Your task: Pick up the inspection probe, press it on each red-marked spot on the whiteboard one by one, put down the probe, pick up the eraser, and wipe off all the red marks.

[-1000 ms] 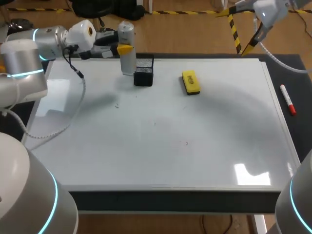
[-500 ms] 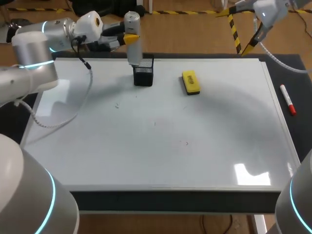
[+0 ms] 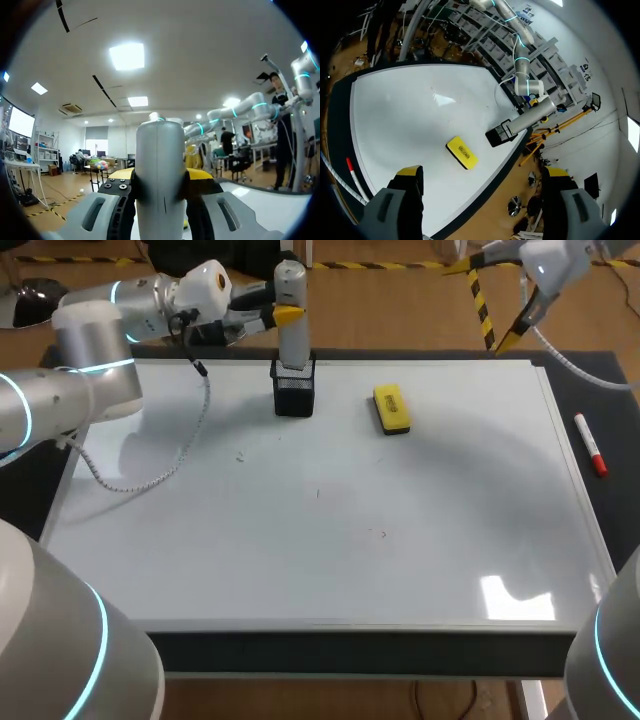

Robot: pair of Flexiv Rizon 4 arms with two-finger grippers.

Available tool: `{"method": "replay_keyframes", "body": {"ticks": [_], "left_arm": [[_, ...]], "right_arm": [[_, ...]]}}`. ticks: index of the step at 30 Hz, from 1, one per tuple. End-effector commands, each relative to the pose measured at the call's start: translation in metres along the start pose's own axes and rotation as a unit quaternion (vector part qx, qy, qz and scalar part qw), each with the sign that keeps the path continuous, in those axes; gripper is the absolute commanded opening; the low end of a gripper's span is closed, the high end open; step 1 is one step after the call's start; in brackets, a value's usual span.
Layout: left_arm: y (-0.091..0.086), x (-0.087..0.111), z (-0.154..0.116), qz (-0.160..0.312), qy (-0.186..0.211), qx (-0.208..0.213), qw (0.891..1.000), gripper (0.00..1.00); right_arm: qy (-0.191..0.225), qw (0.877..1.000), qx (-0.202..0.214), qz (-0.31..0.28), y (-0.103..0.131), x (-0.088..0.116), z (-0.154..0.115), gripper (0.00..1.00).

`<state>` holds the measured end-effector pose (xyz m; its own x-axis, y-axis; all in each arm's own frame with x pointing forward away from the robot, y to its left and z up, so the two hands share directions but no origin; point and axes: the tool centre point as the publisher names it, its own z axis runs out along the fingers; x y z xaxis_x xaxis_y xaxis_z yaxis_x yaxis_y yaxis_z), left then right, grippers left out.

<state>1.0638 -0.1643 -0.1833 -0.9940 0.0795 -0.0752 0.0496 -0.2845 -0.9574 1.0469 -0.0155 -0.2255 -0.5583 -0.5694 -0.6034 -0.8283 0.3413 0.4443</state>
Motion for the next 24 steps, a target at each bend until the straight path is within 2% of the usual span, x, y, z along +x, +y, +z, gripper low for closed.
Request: {"method": "replay_keyframes", "body": {"ticks": [1,12,24], "left_arm": [[0.004,-0.005,0.001,0.0,0.008,0.004,1.0,0.0],[0.012,0.004,-0.003,-0.005,-0.004,0.003,1.0,0.0],[0.021,0.005,-0.004,-0.006,-0.012,0.006,1.0,0.0]], "right_arm": [[0.002,1.0,0.001,-0.001,0.0,0.0,-0.001,1.0],[0.002,1.0,0.001,-0.001,0.0,0.0,-0.001,1.0],[0.002,1.0,0.001,-0.001,0.0,0.0,-0.001,1.0]]}}
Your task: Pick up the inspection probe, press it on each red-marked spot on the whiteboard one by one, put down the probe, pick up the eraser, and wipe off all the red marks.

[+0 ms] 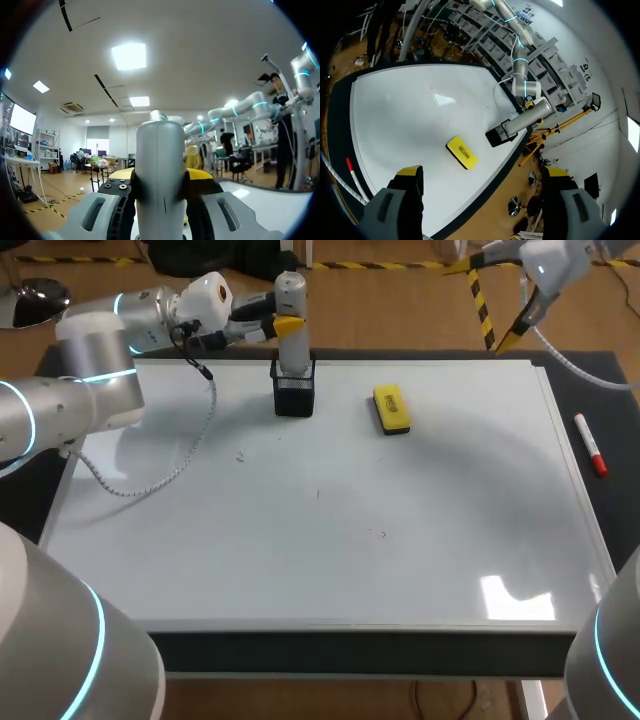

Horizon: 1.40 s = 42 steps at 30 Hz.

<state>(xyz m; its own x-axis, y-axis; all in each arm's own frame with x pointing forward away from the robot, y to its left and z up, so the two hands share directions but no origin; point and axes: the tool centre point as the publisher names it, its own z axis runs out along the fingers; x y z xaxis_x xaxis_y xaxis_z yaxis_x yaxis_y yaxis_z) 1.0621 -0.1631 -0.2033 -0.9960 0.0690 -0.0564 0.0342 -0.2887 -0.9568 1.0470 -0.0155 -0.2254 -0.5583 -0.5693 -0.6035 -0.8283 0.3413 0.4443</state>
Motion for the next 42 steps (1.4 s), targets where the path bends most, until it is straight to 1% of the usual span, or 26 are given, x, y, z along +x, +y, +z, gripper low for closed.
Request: {"method": "replay_keyframes", "body": {"ticks": [1,20,31,42], "left_arm": [[0.003,0.001,0.002,0.001,-0.004,0.003,1.0,0.0],[0.031,0.003,-0.008,-0.015,-0.021,0.004,1.0,0.0],[0.044,0.006,-0.013,-0.023,-0.026,0.011,0.999,0.0],[0.055,0.004,-0.017,-0.028,-0.032,0.017,0.999,0.0]], "right_arm": [[0.003,1.0,0.001,-0.001,0.0,0.0,-0.001,1.0],[0.003,1.0,0.001,-0.001,0.0,0.0,-0.001,1.0],[0.003,1.0,0.001,-0.001,0.0,0.0,-0.001,1.0],[0.003,1.0,0.001,-0.001,0.0,0.0,-0.001,1.0]]}}
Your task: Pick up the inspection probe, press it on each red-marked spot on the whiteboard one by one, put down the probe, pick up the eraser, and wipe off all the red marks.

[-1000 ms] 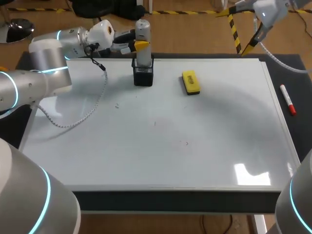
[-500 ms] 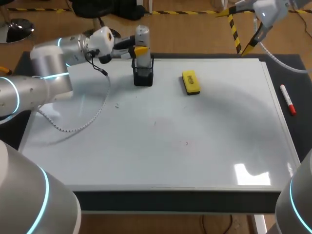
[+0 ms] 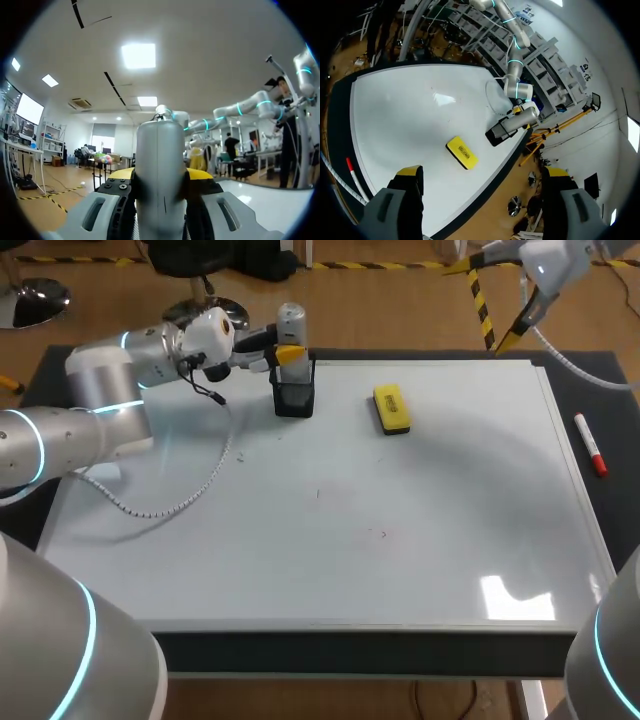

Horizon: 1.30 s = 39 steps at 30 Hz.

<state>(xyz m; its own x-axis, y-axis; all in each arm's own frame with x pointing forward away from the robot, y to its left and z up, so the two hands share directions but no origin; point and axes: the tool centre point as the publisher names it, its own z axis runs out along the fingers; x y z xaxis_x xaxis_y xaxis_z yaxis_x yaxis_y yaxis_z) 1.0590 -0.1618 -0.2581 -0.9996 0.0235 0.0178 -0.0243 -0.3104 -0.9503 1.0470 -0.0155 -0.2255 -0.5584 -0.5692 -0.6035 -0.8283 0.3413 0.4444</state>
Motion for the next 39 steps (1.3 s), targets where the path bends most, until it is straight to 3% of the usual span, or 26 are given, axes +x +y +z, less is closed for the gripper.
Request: {"method": "replay_keyframes", "body": {"ticks": [1,39], "left_arm": [[0.004,-0.002,0.0,0.0,0.001,0.004,1.0,0.0],[0.014,0.0,0.003,-0.002,0.003,-0.011,1.0,0.0]], "right_arm": [[0.003,1.0,0.001,-0.001,0.0,0.0,-0.001,1.0],[0.003,1.0,0.001,-0.001,0.0,0.0,-0.001,1.0]]}}
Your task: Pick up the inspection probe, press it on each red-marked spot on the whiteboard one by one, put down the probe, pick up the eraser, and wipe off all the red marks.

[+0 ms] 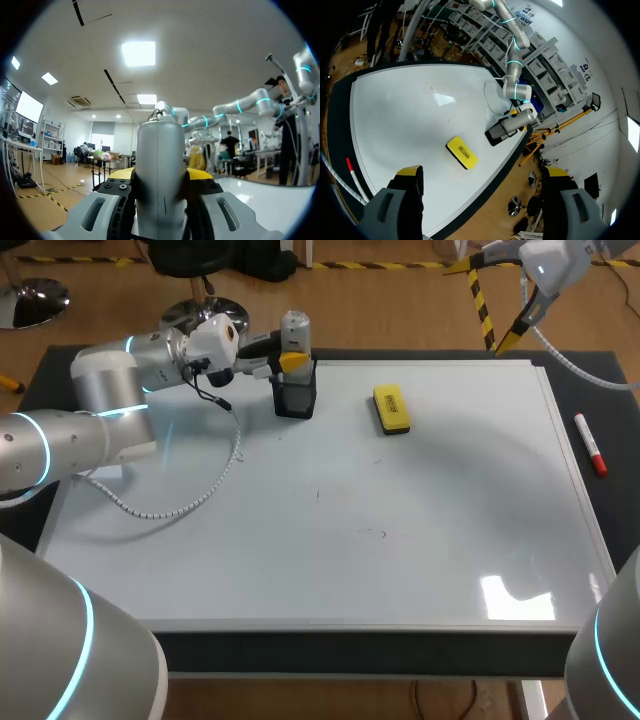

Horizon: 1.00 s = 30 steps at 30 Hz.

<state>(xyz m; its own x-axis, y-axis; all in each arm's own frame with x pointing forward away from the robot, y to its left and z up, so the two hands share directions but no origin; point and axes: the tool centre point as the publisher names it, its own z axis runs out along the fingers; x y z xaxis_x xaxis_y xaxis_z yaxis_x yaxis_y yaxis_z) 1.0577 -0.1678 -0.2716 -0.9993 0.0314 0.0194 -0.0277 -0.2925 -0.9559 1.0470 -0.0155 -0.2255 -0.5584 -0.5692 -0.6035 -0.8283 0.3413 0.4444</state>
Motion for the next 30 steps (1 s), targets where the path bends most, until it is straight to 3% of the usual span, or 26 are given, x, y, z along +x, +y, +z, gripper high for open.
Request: {"method": "replay_keyframes", "body": {"ticks": [1,23,27,29,30], "left_arm": [[-0.0006,-0.0006,0.0017,0.0,0.0,-0.002,1.0,0.0],[-0.0009,-0.0016,-0.0006,0.003,-0.001,0.001,1.0,0.0],[-0.0018,-0.002,-0.0017,0.003,0.0,0.0,1.0,0.25],[-0.0024,-0.0022,-0.0022,0.003,0.0,-0.001,1.0,0.29],[-0.0026,-0.0022,-0.0024,0.003,0.0,-0.001,1.0,0.36]], "right_arm": [[0.003,1.0,0.001,-0.001,-0.0002,-0.0002,-0.0009,1.0],[0.003,1.0,0.001,-0.001,-0.0002,-0.0002,-0.0009,1.0],[0.003,1.0,0.001,-0.001,-0.0002,-0.0002,-0.0009,1.0],[0.003,1.0,0.001,-0.001,-0.0002,-0.0002,-0.0009,1.0],[0.003,1.0,0.001,-0.001,-0.0002,-0.0002,-0.0009,1.0]]}}
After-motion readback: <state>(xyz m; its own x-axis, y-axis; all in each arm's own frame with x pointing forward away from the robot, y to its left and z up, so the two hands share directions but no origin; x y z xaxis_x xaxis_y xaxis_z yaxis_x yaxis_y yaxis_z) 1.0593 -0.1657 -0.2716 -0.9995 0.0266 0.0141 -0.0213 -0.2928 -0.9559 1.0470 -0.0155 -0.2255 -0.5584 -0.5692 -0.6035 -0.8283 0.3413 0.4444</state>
